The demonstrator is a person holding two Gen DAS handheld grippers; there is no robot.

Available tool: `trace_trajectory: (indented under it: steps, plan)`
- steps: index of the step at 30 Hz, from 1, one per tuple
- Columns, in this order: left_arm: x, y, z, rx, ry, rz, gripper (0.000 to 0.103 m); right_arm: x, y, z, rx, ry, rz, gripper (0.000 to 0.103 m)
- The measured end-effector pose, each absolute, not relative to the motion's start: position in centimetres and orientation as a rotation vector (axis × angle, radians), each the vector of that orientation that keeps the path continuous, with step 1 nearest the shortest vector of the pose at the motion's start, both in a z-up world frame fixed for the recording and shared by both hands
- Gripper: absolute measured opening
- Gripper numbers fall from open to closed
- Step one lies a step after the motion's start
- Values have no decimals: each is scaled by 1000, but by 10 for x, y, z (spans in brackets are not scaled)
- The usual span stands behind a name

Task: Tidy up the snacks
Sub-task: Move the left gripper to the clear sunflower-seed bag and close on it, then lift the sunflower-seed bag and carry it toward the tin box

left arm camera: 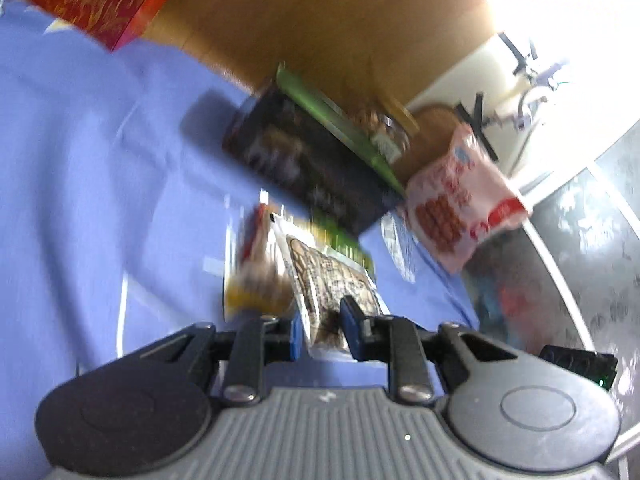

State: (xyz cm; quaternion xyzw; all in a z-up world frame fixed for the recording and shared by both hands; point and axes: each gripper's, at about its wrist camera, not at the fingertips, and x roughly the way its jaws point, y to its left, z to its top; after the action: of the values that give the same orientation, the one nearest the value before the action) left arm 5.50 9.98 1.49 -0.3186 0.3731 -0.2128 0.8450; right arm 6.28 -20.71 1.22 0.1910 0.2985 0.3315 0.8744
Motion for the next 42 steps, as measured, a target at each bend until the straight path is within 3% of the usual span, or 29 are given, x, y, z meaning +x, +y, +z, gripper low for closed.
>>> trace_trajectory:
  steps: [10,19,31,42]
  plan:
    - [-1,86,-9,-640,849,-438,24,13,-221,-16,454,736,693,9]
    - [0,94,-16,-698,859,-443,21,28,-243,-42,781,928,751,11]
    - [6,109,-30,-870,902,-448,18,20,-239,-25,629,996,757,12]
    - [12,120,-43,-1018,942,-454,15,32,-236,-38,802,996,738,13]
